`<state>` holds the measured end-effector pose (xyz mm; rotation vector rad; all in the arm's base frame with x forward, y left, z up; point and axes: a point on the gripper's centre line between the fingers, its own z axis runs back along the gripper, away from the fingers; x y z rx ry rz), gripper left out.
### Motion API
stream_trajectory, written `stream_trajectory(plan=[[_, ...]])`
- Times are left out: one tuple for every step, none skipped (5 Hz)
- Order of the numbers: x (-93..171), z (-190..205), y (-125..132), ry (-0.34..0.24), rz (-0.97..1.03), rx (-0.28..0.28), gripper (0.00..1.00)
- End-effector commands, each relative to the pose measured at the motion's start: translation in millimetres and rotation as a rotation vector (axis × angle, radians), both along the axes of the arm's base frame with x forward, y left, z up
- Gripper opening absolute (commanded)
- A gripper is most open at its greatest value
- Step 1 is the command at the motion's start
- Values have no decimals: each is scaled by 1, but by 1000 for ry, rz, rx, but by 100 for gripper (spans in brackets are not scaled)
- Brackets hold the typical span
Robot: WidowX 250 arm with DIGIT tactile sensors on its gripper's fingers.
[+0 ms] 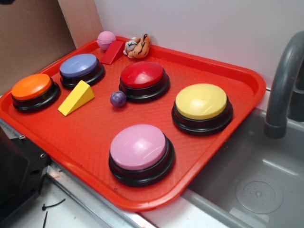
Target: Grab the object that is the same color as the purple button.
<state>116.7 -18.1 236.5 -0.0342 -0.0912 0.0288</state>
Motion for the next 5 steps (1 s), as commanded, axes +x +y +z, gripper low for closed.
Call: stream_trajectory(plan=[[0,0,0,0,0,0,100],[14,-15,-2,-109,10,53,100],[27,-35,-2,-195,21,79,100],[43,-64,1,-232,102,68,100],[62,-93,7,-261,138,49,100]])
